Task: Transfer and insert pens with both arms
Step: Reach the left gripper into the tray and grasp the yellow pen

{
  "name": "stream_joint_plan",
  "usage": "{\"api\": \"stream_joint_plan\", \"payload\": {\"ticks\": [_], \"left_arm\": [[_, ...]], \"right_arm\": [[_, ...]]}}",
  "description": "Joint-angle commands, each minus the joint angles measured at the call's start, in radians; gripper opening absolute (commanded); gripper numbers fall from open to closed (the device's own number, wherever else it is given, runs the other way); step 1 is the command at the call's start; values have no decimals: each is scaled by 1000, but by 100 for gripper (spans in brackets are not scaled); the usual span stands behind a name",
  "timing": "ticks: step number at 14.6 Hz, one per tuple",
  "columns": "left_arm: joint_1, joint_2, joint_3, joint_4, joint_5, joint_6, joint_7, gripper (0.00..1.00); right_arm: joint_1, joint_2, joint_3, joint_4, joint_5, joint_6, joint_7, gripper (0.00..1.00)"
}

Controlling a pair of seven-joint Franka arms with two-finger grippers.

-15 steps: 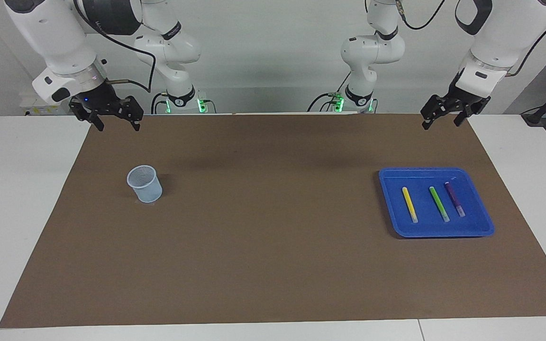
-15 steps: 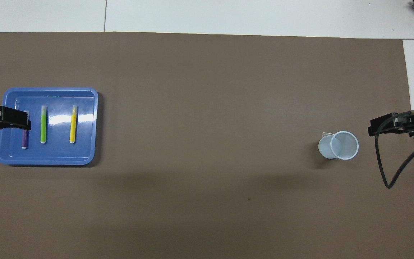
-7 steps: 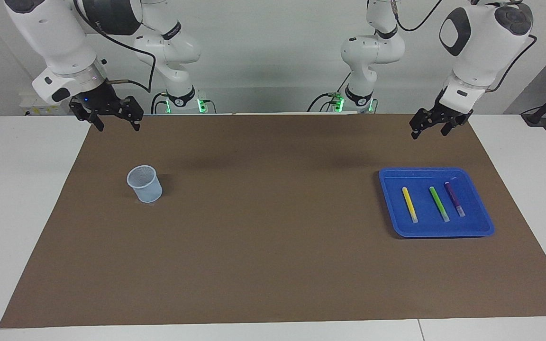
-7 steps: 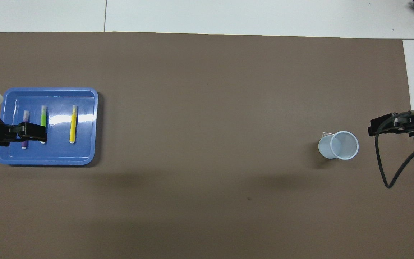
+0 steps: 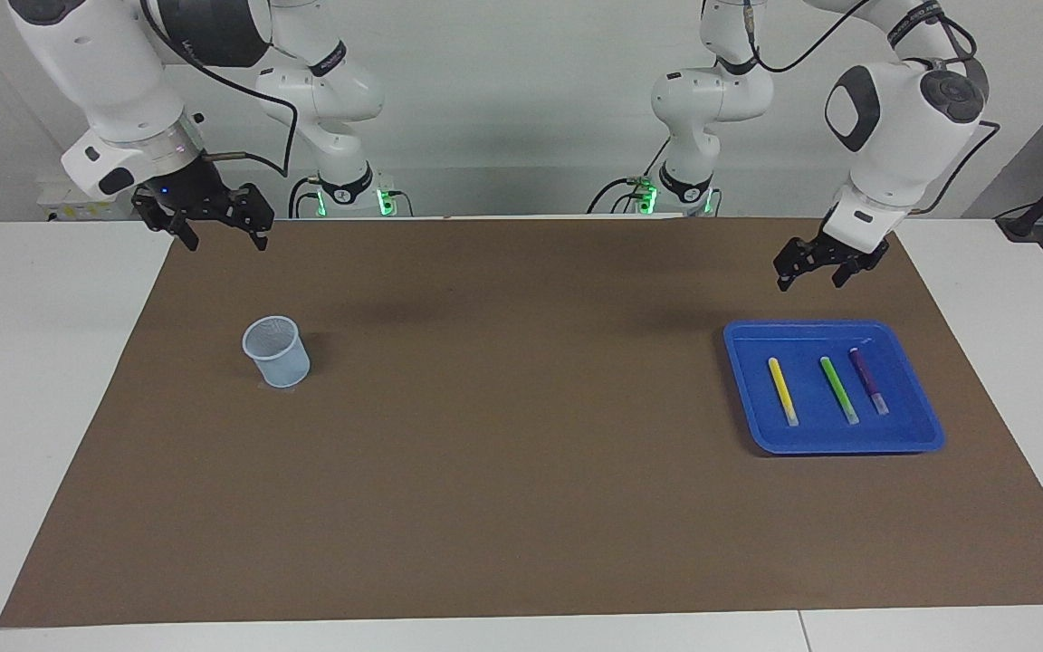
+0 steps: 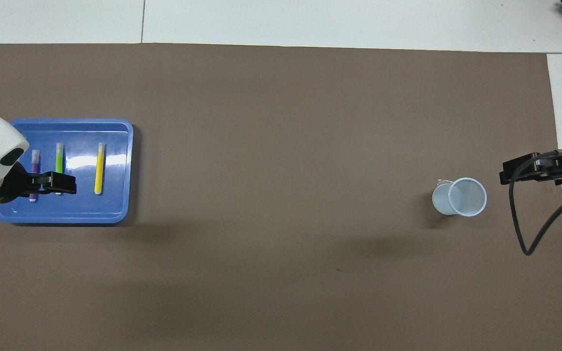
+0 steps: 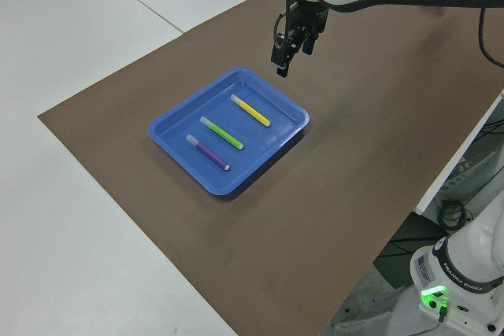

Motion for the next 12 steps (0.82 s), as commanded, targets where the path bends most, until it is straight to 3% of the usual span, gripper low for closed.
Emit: {"api": "stream_joint_plan", "payload": {"ticks": [1, 12], "left_arm": [[9, 61, -4, -10, -11, 95, 28, 100], [6, 291, -5, -22, -11, 397, 53, 99]], "right_arm": [[-11, -14, 5, -13, 19, -2, -18, 100], [-11, -14, 5, -13, 19, -1, -18, 100]]}}
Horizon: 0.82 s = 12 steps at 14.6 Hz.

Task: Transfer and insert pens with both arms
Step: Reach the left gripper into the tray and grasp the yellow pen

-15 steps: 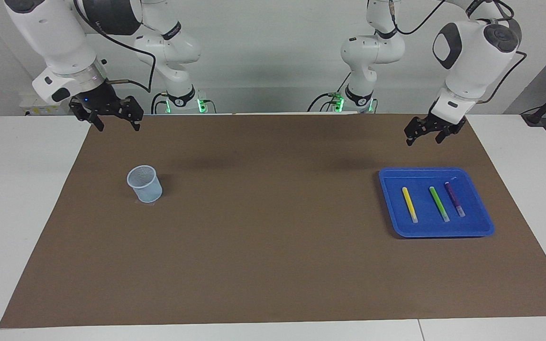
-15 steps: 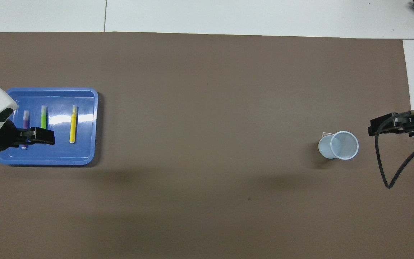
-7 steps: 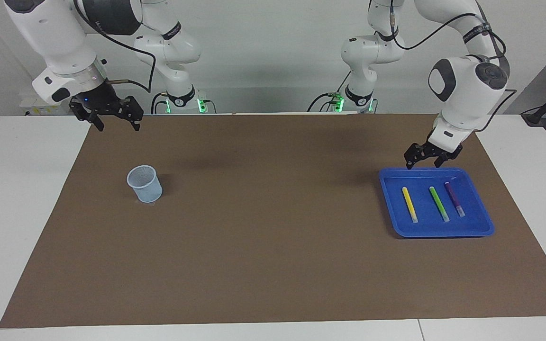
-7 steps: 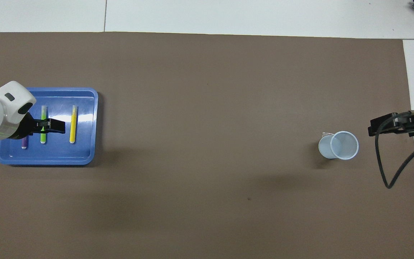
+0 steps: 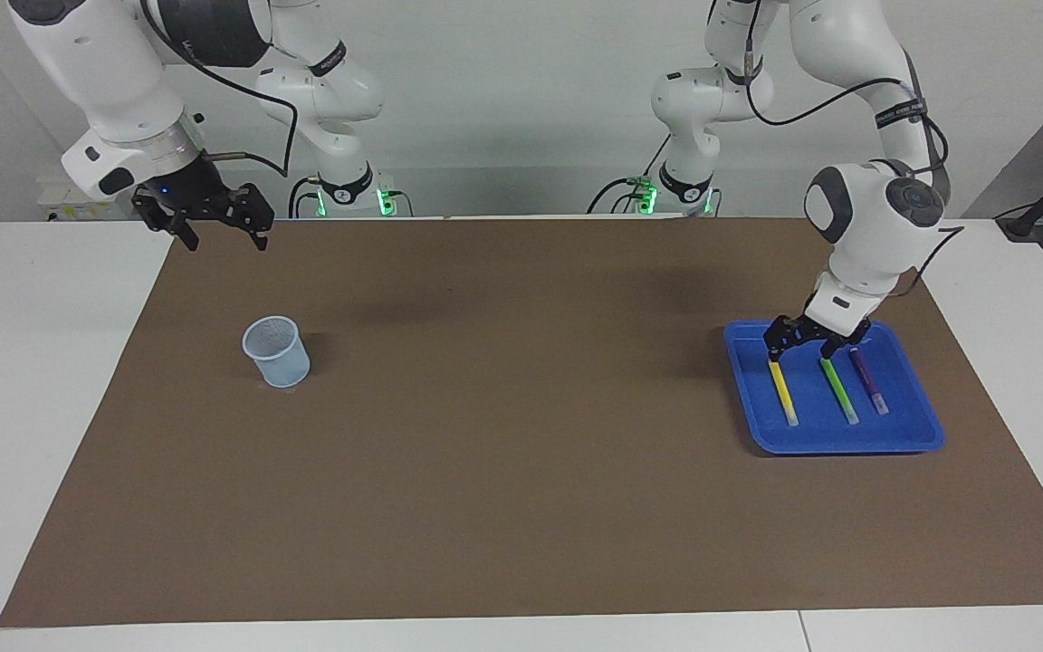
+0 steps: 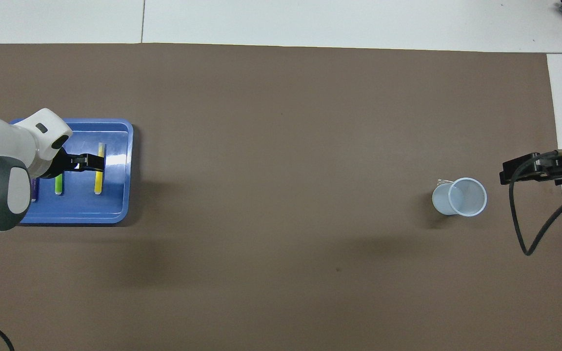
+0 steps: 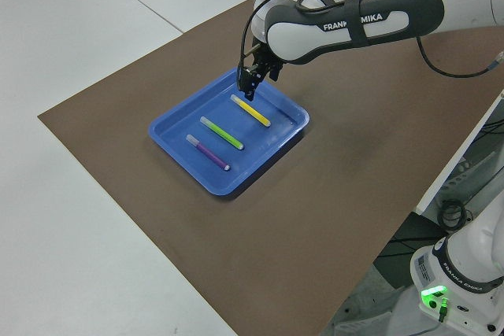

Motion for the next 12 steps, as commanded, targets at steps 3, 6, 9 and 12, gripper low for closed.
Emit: {"api": "stream_joint_plan", "payload": {"ticks": [3, 6, 9, 12], "left_arm": [[6, 98, -4, -1, -11, 117, 35, 97], [6, 122, -4, 5, -11, 149, 38, 95], [8, 135, -4, 5, -11, 166, 38, 94], [8, 156, -4, 0, -10, 192, 41, 91]], "right_arm": [[-11, -14, 5, -13, 19, -1, -20, 100], [-11, -14, 5, -11, 19, -1, -18, 100], [-11, -14, 5, -13, 19, -2, -18, 100], [-11, -14, 5, -11, 19, -1, -18, 100]]}}
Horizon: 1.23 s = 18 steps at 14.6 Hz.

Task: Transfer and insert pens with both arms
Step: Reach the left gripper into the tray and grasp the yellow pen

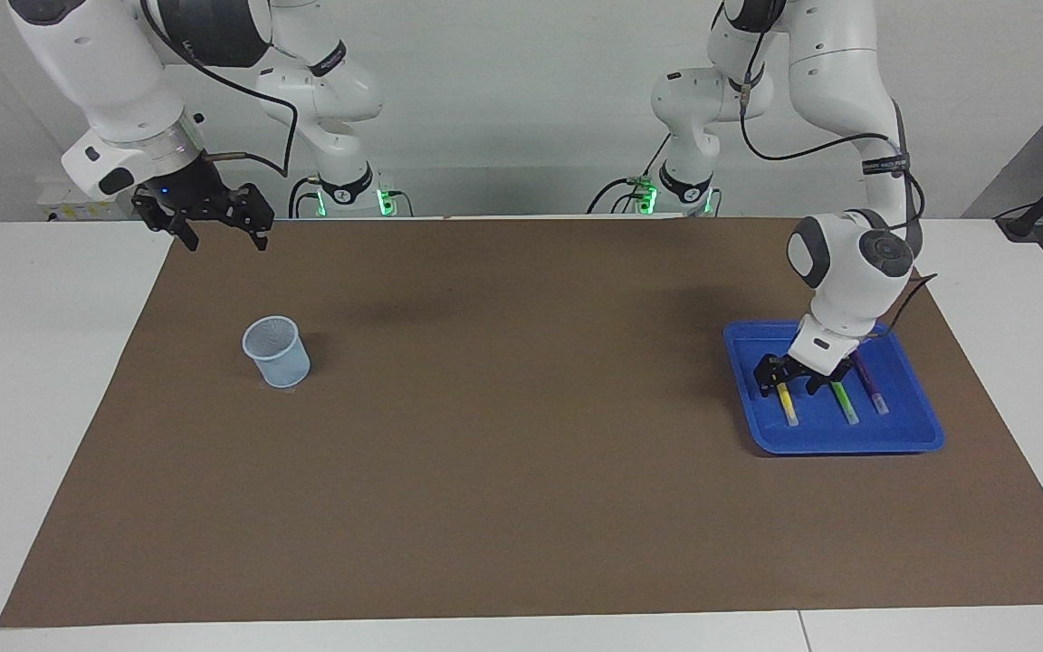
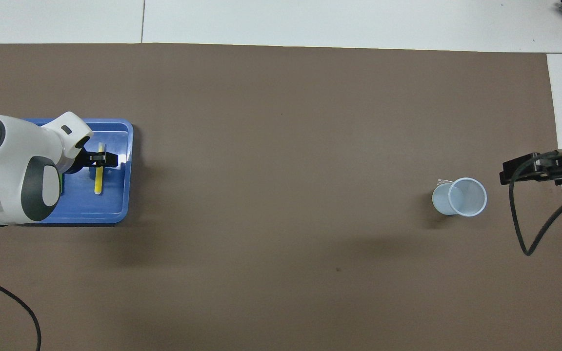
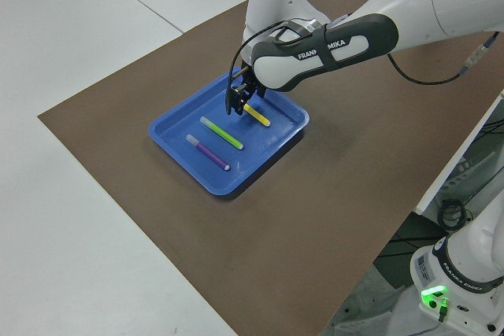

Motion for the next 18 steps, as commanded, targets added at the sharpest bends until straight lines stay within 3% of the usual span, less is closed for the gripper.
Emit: {"api": "stream_joint_plan", "payload": {"ticks": [1, 4, 6, 12, 13, 18], "left_arm": [[8, 26, -3, -1, -11, 36, 35, 91], [23, 29, -3, -5, -11, 45, 56, 89], [21, 29, -3, -7, -11, 44, 58, 77], [18, 34, -1, -8, -11, 65, 53, 4], [17, 36, -1, -8, -11, 67, 50, 0], [23, 34, -3, -1, -13, 48, 43, 0]], "right_arm": [[-11, -14, 5, -13, 19, -1, -20, 100], [-13, -14, 5, -13, 19, -2, -20, 100], [-11, -14, 5, -13, 19, -1, -18, 100], [-11, -14, 5, -13, 19, -2, -18, 100], [-11, -14, 5, -13, 19, -1, -18, 100], [-11, -14, 5, -13, 19, -2, -20, 100]]}}
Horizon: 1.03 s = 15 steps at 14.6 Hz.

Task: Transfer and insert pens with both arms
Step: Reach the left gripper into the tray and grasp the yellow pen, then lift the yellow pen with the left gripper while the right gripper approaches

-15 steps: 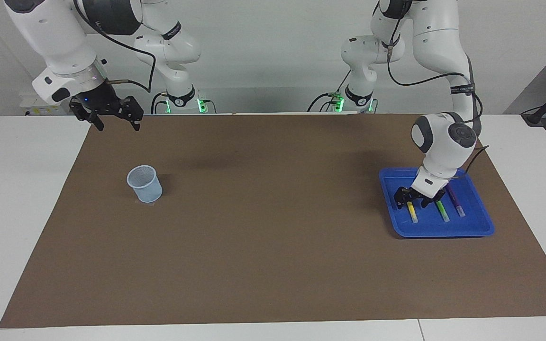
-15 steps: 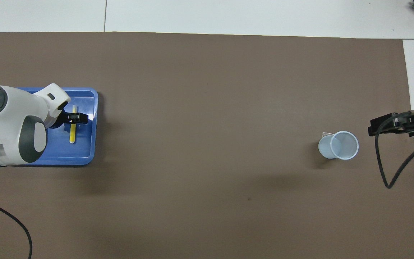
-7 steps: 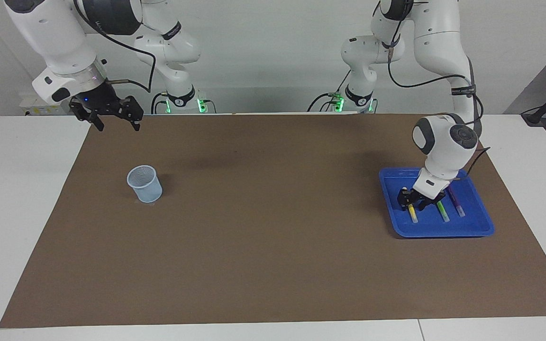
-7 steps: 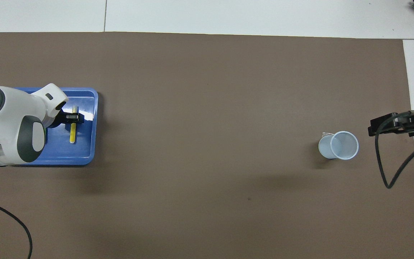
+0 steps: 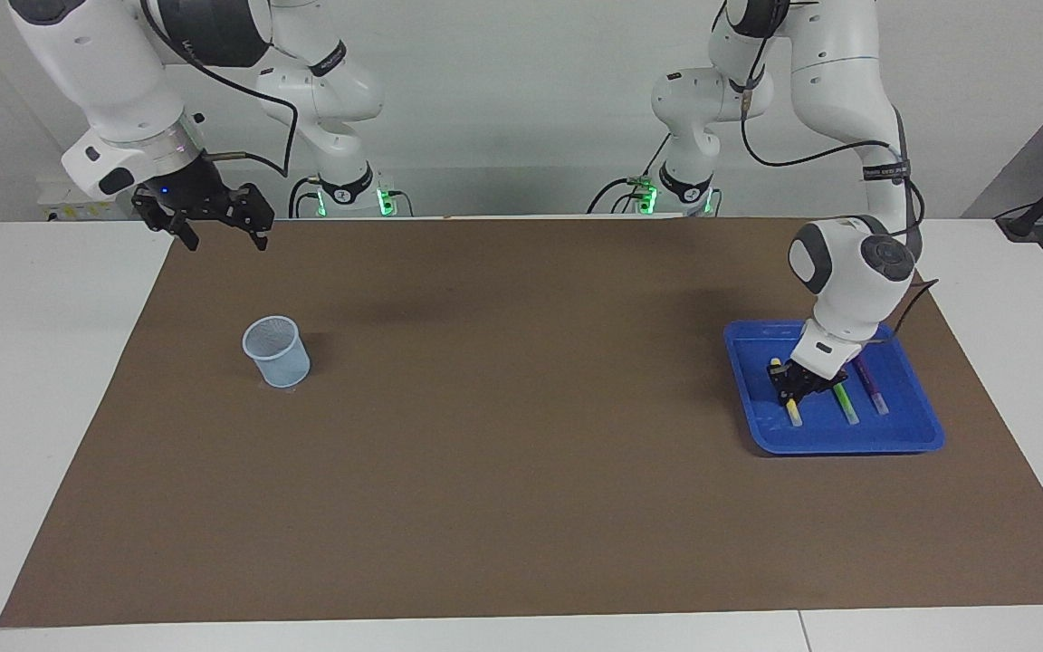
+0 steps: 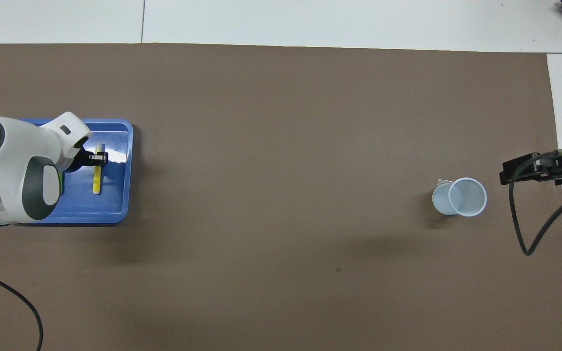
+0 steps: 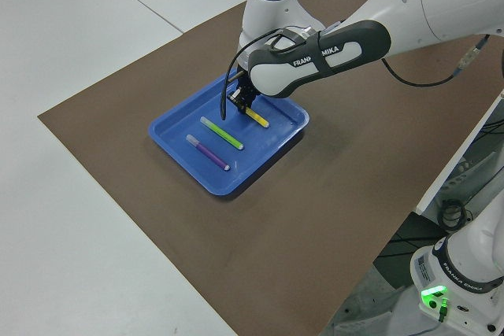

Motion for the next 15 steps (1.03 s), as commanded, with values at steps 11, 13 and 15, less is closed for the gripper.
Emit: {"api": "stream_joint_plan", "payload": {"ticks": [11, 13, 15], "left_arm": [[-17, -79, -21, 187, -60, -394, -231, 0], [-22, -125, -22, 205, -138, -456, -360, 0], [-23, -164, -42, 206, -186, -486, -516, 0]], "right_arm": [[-11, -14, 5, -13, 19, -2, -18, 100], [-11, -14, 5, -13, 19, -1, -18, 100], [-13, -14, 5, -13, 19, -1, -18, 100]]}}
